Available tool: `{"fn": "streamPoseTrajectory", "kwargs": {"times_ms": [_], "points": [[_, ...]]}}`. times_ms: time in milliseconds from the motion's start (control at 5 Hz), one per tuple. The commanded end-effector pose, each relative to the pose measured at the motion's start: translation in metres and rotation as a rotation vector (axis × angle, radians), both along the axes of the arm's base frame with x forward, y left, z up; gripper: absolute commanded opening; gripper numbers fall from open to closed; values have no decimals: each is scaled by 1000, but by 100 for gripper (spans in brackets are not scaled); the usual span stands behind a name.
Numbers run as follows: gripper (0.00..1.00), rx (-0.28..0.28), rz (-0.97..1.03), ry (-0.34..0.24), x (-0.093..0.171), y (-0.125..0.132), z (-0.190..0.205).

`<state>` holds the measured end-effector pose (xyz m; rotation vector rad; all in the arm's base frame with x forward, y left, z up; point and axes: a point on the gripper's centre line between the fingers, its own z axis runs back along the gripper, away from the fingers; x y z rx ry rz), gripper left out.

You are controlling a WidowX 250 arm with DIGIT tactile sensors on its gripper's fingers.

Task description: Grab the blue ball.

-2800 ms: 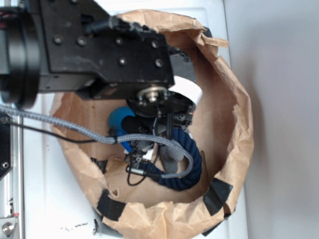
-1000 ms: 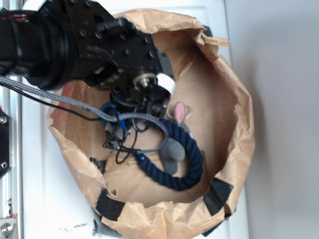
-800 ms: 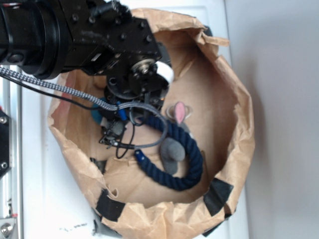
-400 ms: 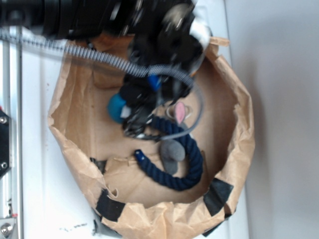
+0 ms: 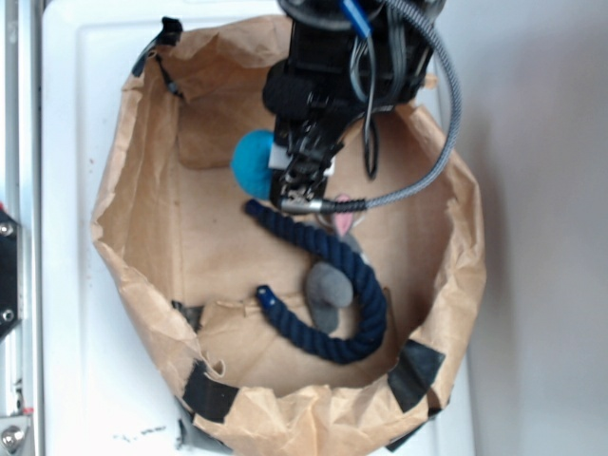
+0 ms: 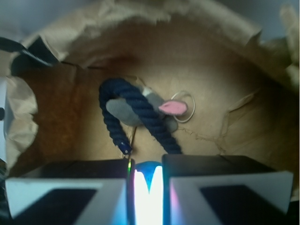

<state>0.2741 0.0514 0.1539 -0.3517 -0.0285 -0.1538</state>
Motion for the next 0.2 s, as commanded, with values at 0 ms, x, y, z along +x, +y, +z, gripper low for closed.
{"fn": "streamPoseTrajectory", "kwargs": {"times_ms": [0], "points": [[0,130,42,-282,-8,7,21]]}}
